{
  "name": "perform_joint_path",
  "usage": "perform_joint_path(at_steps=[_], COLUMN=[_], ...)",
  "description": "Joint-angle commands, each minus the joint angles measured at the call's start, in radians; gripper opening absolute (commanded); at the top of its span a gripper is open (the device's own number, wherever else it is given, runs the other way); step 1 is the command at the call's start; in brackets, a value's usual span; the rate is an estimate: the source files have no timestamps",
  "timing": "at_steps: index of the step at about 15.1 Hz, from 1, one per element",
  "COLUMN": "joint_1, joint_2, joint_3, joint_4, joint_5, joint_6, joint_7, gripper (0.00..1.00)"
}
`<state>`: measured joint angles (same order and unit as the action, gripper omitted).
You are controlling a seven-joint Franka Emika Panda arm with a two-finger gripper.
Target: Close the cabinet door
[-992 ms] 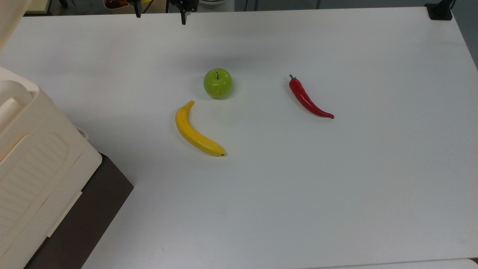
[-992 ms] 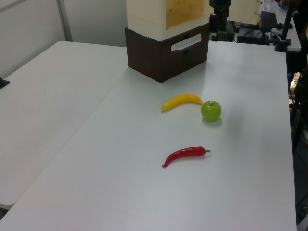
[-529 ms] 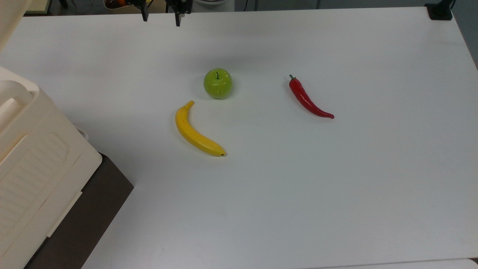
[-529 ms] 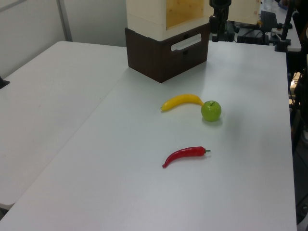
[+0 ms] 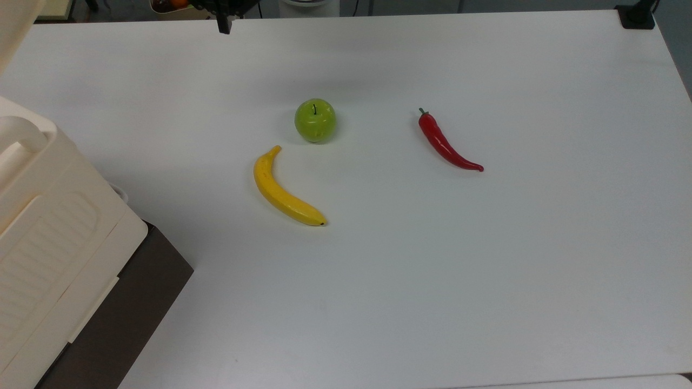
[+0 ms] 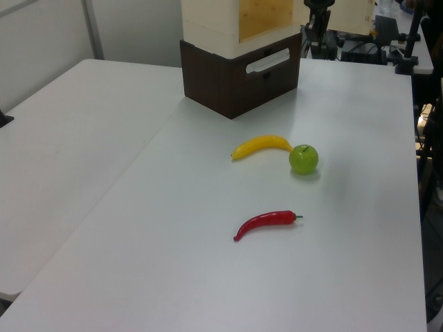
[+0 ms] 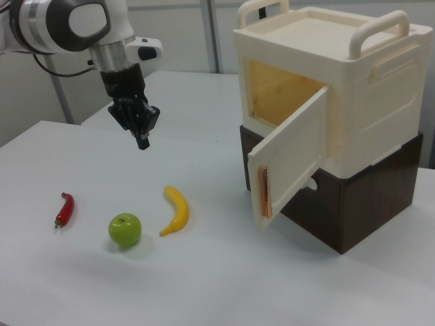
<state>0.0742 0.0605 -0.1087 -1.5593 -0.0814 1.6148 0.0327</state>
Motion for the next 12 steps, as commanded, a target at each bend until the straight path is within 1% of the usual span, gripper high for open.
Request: perform_joint_path(at_steps=[1, 2, 8, 10, 12], joint_1=[-0.043, -0.059, -0.183, -0.244, -0.293], joint_2=[-0.028, -0.028, -0.027, -0.025, -0.025], joint_3=[-0.003, -0.008, -0.009, -0.008, -0.008], joint_4=[0.004, 0.008, 0.117, 0.152, 0.168], joint_5=[0.002, 0.003, 0.008, 0.009, 0.008], joint_6=[-0.023, -0.021, -0.006, 0.025, 0.068], joint_7=[-0.022, -0.023, -0.023, -0.057, -0.102], gripper=[0.0, 0.0, 0.0, 0.0, 0.0])
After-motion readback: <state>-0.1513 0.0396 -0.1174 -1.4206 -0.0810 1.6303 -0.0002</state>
